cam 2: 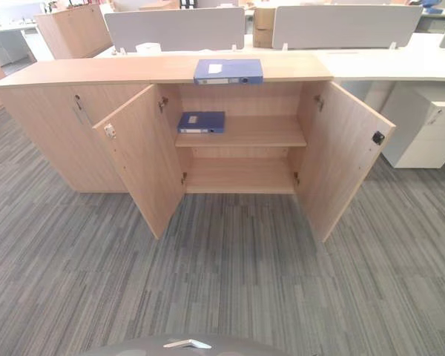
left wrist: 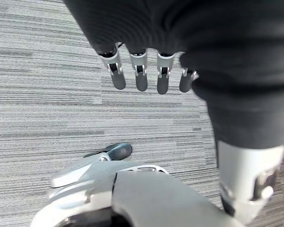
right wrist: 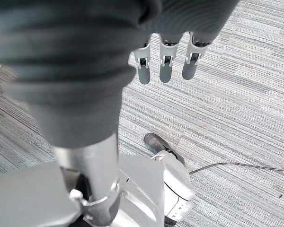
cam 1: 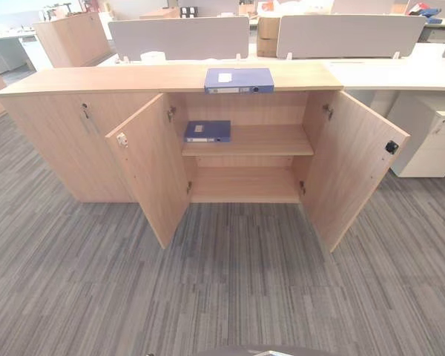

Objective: Put the empty folder in the office cabinet

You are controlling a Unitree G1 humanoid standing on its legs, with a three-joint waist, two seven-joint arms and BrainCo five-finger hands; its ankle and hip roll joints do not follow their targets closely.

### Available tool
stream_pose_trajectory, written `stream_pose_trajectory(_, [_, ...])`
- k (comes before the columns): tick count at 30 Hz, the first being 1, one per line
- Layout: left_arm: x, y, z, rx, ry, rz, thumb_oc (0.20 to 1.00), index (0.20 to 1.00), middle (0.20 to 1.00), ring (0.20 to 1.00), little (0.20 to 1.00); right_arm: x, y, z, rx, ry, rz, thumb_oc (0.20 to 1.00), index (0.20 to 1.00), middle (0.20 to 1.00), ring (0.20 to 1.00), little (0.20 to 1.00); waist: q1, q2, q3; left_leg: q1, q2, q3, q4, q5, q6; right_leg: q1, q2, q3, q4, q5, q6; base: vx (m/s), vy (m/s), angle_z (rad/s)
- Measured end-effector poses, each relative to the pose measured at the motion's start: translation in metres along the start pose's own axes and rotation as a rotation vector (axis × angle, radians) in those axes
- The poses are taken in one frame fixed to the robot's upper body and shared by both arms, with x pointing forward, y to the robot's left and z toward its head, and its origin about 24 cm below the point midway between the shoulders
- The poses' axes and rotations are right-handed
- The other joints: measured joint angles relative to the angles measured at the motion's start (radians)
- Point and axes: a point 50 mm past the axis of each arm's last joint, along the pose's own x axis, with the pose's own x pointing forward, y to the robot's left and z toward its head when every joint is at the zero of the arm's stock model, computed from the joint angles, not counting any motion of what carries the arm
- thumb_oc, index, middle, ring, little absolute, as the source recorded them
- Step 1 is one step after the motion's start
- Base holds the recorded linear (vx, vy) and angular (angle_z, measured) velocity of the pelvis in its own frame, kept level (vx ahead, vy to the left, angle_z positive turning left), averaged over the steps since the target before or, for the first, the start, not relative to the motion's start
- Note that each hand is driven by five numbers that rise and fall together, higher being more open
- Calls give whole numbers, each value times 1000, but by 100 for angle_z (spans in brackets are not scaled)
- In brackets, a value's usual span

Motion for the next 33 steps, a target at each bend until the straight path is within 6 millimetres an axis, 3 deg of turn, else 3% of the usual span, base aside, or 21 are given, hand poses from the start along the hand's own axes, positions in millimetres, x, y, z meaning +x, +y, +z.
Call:
stream_pose_trajectory(8, [0, -10, -4, -61, -15, -30, 1000, 1000, 1000, 1000, 1000, -1, -4, 0, -2, -2, -3, 1000, 1000, 1000, 1000, 1000, 0, 8, 11, 0, 1, 0, 0, 0, -1, 0, 1, 0, 0, -2, -2, 0, 0, 0])
stream_pose_trajectory(33, [1, -12, 2, -38, -30, -40, 1000, 1000, 1000, 1000, 1000, -1, -7, 4, -4, -13, -7, 1000, 1000, 1000, 1000, 1000, -1, 13, 34, 5, 1, 1, 5, -2, -5, 0, 1, 0, 0, -5, 1, 0, 0, 0])
